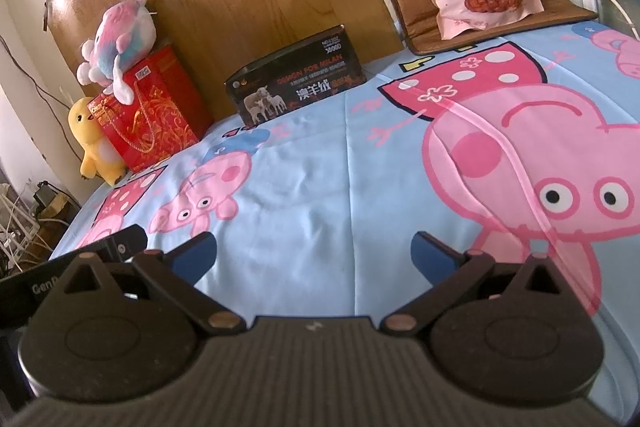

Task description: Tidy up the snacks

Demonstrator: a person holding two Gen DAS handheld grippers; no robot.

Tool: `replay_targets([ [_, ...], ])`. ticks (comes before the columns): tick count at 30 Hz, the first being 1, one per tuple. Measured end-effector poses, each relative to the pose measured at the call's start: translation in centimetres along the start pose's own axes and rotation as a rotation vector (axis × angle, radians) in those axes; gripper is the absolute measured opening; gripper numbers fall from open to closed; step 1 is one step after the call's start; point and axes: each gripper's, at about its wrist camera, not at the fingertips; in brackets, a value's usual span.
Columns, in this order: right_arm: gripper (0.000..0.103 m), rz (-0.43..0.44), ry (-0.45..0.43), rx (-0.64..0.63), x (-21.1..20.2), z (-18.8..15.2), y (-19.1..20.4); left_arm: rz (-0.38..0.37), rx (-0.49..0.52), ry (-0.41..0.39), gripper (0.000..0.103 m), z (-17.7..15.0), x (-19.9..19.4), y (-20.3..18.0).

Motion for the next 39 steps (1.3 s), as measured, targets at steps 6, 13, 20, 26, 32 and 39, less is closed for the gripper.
replay_targets([
  [6,0.103,0.003,0.006,0.002,0.05,0.06,-0.04,0.008,0.001,-0.001,0.103,-0.01,0.02,-0.1],
  [13,0.103,0.003,0.009,0.003,0.1,0.06,-0.06,0.015,0.005,-0.002,0.103,-0.06,0.03,-0.22],
  [20,0.103,0.003,0.01,0.003,0.08,0.02,-0.09,0.028,0.007,-0.004,0.103,-0.15,0.07,-0.22],
  [26,0.103,0.002,0.01,0.003,0.1,0.06,-0.05,0.036,0.012,-0.02,0.103,-0.19,-0.13,-0.25],
  [32,0.103,0.003,0.011,0.003,0.09,0.03,-0.07,0.071,0.036,-0.055,0.103,-0.14,-0.63,-0.63],
  [39,0.103,0.001,0.009,0.005,0.12,-0.04,-0.09,0.079,0.032,-0.063,0.103,0.03,-0.67,-0.57],
])
Point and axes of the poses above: each gripper's, at about its wrist camera, not at the fingertips, and x roughly the way its jaws point, y to its left, z to its top, and after that the axes turned 4 degrees about x, right-handed
